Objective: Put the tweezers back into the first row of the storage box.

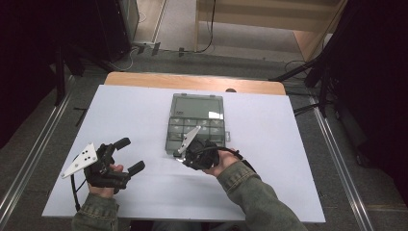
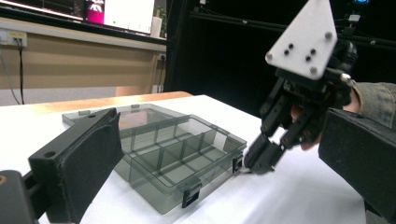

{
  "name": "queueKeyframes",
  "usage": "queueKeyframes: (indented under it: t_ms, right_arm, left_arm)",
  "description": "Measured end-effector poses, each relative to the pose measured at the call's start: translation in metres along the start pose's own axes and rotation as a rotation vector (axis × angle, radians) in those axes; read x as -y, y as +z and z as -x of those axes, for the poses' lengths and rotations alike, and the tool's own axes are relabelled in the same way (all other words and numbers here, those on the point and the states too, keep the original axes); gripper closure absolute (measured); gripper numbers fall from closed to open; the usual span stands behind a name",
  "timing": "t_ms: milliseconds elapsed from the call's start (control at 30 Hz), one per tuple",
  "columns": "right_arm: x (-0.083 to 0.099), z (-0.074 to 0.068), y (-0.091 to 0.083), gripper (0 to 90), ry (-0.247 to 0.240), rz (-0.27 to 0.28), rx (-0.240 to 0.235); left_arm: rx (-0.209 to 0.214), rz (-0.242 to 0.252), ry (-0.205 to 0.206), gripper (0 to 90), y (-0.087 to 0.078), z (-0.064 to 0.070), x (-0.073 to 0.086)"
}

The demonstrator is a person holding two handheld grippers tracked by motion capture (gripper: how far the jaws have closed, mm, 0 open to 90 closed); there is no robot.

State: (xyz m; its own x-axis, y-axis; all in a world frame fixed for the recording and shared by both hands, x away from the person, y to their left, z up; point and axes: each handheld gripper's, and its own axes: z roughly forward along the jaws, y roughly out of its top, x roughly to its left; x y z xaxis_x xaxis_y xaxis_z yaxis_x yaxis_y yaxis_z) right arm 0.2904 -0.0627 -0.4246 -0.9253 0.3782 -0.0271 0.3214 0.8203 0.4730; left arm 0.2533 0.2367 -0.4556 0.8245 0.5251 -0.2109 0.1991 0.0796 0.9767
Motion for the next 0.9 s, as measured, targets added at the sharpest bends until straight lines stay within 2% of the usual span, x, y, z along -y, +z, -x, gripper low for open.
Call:
queueKeyframes:
  t_ms: [200, 567, 800, 867, 900]
  right_arm:
    - [0.002, 0.021, -0.012, 86.2, 0.047, 0.031, 0.017]
    - [0.0, 0.038, -0.02, 86.2, 0.06, 0.036, 0.051]
    - [-0.004, 0.057, -0.025, 86.2, 0.07, 0.038, 0.082]
    - [-0.004, 0.059, -0.026, 86.2, 0.08, 0.038, 0.083]
    - [-0.003, 0.064, -0.025, 86.2, 0.084, 0.039, 0.091]
  left_arm:
    - [0.001, -0.001, 0.002, 0.0, 0.0, 0.0, 0.0]
    - [0.002, -0.004, 0.002, 0.0, 0.0, -0.001, 0.0]
    - [0.001, -0.002, 0.001, 0.0, 0.0, -0.001, 0.0]
    - [0.001, -0.002, 0.0, 0.0, 0.0, -0.001, 0.0]
    - [0.001, -0.003, 0.0, 0.0, 0.0, -0.001, 0.0]
